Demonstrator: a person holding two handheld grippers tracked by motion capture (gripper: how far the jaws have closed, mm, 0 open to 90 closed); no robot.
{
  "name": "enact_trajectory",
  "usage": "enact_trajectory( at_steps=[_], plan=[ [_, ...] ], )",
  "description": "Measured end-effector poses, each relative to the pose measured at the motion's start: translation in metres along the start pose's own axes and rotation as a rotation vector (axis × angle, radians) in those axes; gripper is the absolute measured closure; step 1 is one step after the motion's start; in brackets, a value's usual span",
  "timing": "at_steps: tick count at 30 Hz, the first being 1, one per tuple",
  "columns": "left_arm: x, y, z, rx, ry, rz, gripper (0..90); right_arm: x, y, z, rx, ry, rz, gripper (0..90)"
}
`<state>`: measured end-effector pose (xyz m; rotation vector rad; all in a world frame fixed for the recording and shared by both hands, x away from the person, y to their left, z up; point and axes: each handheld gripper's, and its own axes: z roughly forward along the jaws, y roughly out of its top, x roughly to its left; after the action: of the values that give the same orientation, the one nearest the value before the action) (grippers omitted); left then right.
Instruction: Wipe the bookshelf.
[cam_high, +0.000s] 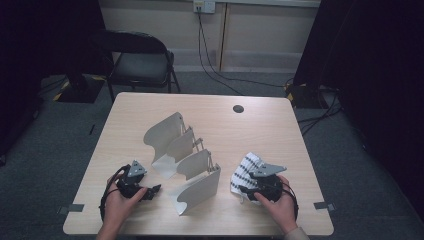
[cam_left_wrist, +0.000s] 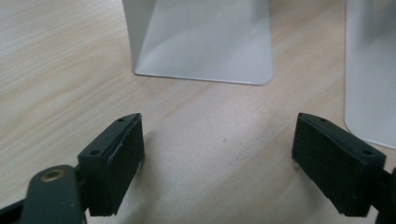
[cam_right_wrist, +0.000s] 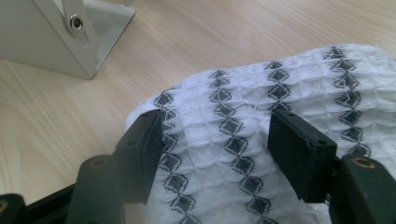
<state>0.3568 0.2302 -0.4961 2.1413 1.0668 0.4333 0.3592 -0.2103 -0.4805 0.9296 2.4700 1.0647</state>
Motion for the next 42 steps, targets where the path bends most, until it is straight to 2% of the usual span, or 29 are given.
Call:
enact_trajectory(
  at_steps=[2,5,7,9,11,16,18,21,23,26,27,30,34,42],
  plan=[
    [0.002,0.002,0.001,-0.009,0.007,-0.006,20.9,0.000,-0.001,0.000,-0.002,0.000,-0.004,35.6],
    [0.004,0.007,0.003,0.004,0.015,0.013,25.2,0.001,-0.002,0.001,0.000,-0.002,-0.008,35.5],
    [0.008,0.012,0.003,0.000,0.034,0.039,35.7,0.001,-0.002,0.001,0.001,-0.002,-0.012,35.5],
    [0.012,0.016,0.003,-0.018,0.059,0.013,37.6,0.001,-0.003,0.001,0.002,-0.001,-0.007,35.5],
    [0.015,0.019,0.003,-0.027,0.057,-0.009,38.8,0.000,-0.003,0.001,0.002,0.001,-0.003,35.5],
    [0.022,0.027,0.003,-0.022,0.075,-0.002,46.1,0.000,-0.004,0.003,0.005,0.005,-0.004,35.5],
    [0.024,0.028,0.006,-0.012,0.080,0.000,53.0,-0.001,-0.004,0.003,0.005,0.007,-0.002,35.5],
    [0.027,0.026,0.014,0.008,0.093,-0.013,60.3,-0.001,-0.004,0.003,0.006,0.009,-0.003,35.5],
    [0.026,0.027,0.017,-0.001,0.096,-0.022,62.0,-0.001,-0.004,0.003,0.007,0.009,-0.005,35.5],
    [0.027,0.031,0.020,0.009,0.099,-0.007,65.4,-0.001,-0.005,0.003,0.006,0.007,-0.006,35.5],
    [0.026,0.033,0.021,0.015,0.093,-0.001,68.3,-0.001,-0.005,0.003,0.006,0.008,-0.006,35.5],
    [0.026,0.036,0.023,0.028,0.110,0.021,75.7,-0.001,-0.005,0.003,0.006,0.008,-0.007,35.5],
    [0.029,0.041,0.028,0.030,0.106,0.009,76.4,-0.001,-0.005,0.003,0.009,0.008,-0.009,35.5],
    [0.030,0.054,0.041,0.023,0.103,0.024,76.5,-0.002,-0.004,0.001,0.008,0.004,-0.016,35.5]
  ],
)
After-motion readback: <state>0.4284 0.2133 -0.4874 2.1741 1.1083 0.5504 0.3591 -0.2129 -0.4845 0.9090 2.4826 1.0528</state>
